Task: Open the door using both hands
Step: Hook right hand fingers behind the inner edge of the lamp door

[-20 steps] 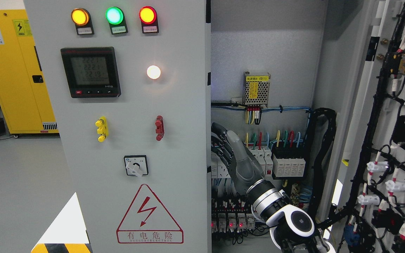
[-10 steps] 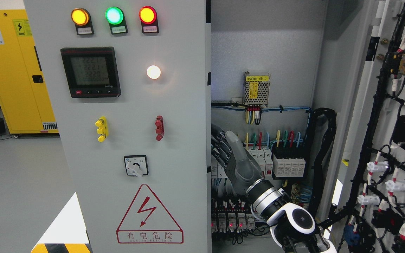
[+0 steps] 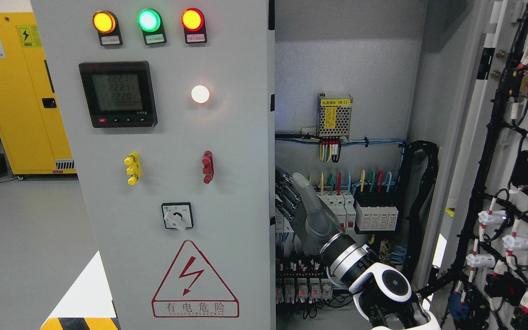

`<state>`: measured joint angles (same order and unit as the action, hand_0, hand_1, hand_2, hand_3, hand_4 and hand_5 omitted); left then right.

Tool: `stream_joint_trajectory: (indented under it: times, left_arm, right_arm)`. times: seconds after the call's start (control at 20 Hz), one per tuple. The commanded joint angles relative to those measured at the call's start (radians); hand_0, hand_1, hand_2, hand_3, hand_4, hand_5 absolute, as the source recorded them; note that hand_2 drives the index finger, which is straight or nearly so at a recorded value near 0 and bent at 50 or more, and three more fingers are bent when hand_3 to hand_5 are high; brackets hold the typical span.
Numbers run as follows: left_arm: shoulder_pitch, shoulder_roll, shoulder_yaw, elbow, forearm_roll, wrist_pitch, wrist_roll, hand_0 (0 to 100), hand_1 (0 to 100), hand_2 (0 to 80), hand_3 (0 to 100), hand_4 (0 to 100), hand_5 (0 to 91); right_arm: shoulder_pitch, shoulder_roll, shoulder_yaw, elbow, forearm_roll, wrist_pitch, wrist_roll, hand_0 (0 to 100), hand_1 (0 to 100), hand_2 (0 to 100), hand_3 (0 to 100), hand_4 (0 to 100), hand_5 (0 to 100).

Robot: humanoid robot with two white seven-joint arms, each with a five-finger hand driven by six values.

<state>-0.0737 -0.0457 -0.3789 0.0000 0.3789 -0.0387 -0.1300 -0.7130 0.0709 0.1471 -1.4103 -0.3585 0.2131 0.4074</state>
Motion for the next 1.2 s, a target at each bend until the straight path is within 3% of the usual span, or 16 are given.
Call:
stream_joint_trajectory:
  times: [0.0,0.3,0.45,0.7,0.85,1.15]
  left_arm:
    - [0.0,-0.002,0.0,0.015,0.0,0.0,0.0,0,0,0.0,7,0,0.0]
    - [0.0,-0.002,0.0,0.015,0.0,0.0,0.0,0,0,0.0,7,0,0.0]
    - [0.0,-0.002,0.0,0.015,0.0,0.0,0.0,0,0,0.0,7,0,0.0]
    - [0.0,-0.002,0.0,0.015,0.0,0.0,0.0,0,0,0.0,8,0,0.0]
    - [0.0,-0.002,0.0,0.015,0.0,0.0,0.0,0,0,0.0,7,0,0.0]
    - [0.0,-0.002,0.0,0.015,0.0,0.0,0.0,0,0,0.0,7,0,0.0]
  right_arm:
    - [-0.017,-0.003,-0.024,0.022,0.0,0.0,0.004,22,9,0,0,0,0]
    - [-0.017,-0.002,-0.024,0.033,-0.003,0.002,0.008,22,9,0,0,0,0]
    - [-0.019,-0.002,-0.024,0.033,0.0,0.002,0.066,22,9,0,0,0,0]
    - [-0.02,-0.002,-0.026,0.036,-0.002,0.002,0.079,22,9,0,0,0,0]
    - [-0.022,-0.002,-0.027,0.047,0.0,0.002,0.116,22,9,0,0,0,0]
    - [-0.036,-0.002,-0.027,0.056,-0.002,0.005,0.123,22,9,0,0,0,0]
